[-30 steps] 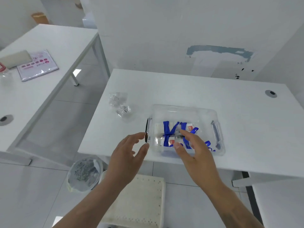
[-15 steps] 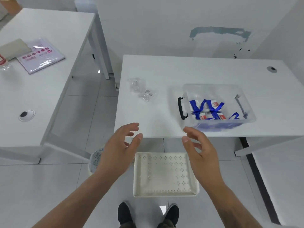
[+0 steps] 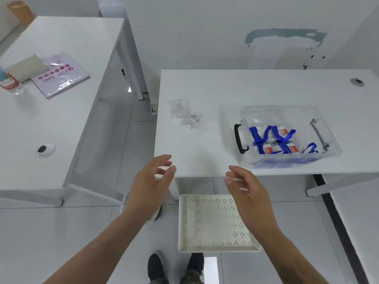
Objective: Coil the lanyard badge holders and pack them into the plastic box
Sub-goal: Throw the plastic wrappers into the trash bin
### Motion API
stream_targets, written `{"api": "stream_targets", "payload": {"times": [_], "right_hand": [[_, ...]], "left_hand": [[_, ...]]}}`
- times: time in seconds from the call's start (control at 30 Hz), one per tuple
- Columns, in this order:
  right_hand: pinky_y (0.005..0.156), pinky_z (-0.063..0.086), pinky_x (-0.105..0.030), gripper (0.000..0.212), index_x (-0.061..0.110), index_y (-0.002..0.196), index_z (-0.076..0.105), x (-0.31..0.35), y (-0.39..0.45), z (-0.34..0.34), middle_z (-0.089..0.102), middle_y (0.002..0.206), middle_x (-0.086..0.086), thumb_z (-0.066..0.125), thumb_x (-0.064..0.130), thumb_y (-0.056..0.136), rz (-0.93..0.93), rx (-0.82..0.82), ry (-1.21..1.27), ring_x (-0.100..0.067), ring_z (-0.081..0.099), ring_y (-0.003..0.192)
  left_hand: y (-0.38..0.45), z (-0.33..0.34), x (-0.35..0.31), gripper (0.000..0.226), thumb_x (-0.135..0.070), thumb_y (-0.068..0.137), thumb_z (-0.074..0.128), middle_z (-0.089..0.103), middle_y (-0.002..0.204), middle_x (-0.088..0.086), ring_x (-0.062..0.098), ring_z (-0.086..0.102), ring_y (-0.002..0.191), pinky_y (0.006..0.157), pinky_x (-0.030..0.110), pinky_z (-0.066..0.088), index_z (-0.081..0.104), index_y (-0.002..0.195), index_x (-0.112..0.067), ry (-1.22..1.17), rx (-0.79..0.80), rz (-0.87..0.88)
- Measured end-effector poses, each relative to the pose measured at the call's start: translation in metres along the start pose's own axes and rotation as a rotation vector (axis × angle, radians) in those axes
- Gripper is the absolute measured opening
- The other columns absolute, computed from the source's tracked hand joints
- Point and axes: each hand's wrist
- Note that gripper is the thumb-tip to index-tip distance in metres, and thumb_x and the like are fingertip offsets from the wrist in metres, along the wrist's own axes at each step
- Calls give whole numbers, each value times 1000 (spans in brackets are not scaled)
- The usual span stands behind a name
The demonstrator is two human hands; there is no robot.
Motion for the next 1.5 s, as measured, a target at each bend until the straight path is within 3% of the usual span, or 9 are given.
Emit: {"api": "stream_targets", "payload": {"times": [0.13,0.3,0.5,0.67,0.87,0.97,1.07,1.3,1.5], "right_hand": [[69,46,-4,26,40,119,57,0,26,17,65,107,21,60,35,94,63,16,25,4,62,94],[83,57,-36,29,37,119,59,-1,83,54,68,101,16,63,33,90,159,-23,75,-15,67,91],[86,56,-44,29,37,116,61,5,161,92,68,98,17,64,35,87,190,-137,35,-14,68,86],[86,52,-34,35,41,122,57,11,236,114,67,109,17,61,47,87,198,-201,-131,-9,66,93],[85,40,-30,66,41,143,36,17,303,144,41,143,10,53,67,84,203,-159,-524,-16,59,115],[85,44,-34,74,41,143,34,10,316,155,34,146,8,57,68,79,211,-106,-664,-19,58,115],[80,42,-32,69,40,140,40,7,325,161,41,139,5,62,61,79,186,-71,-739,-20,56,114],[78,49,-29,40,39,118,62,7,322,167,62,114,6,64,47,79,184,-120,-691,-20,62,98],[81,39,-21,37,40,113,63,14,275,171,53,116,25,70,50,78,189,-239,-319,1,55,96]], "left_hand": [[27,-4,6,29,-37,96,56,63,105,-26,-7,61,92,75,16,47,56,125,-36,19,-14,-38],[88,-9,20,32,-35,96,56,63,104,-23,1,62,93,74,17,45,56,128,-30,16,6,-82],[181,-3,32,29,-33,96,55,66,104,-18,-3,60,86,71,20,46,59,125,-32,49,41,-84],[274,21,30,32,-43,93,55,65,110,-15,4,60,87,79,29,48,57,124,-36,117,58,-91],[345,65,28,56,-50,90,56,44,138,-2,21,60,106,76,28,40,42,141,-34,217,59,-87],[365,80,34,72,-53,83,61,35,144,3,29,57,115,84,33,46,34,147,-34,297,87,-108],[379,88,39,73,-47,81,65,41,140,6,30,56,114,79,31,42,35,146,-35,372,130,-95],[375,74,47,58,-31,84,65,63,123,-3,21,61,106,79,28,47,47,139,-35,296,122,-36],[334,25,60,52,-34,85,66,60,103,-19,3,61,82,65,16,44,49,134,-41,92,136,-46]]}}
Point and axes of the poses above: each hand's wrist, its own y-axis towards the middle knuckle, its own z-axis out of the palm, x = y × z
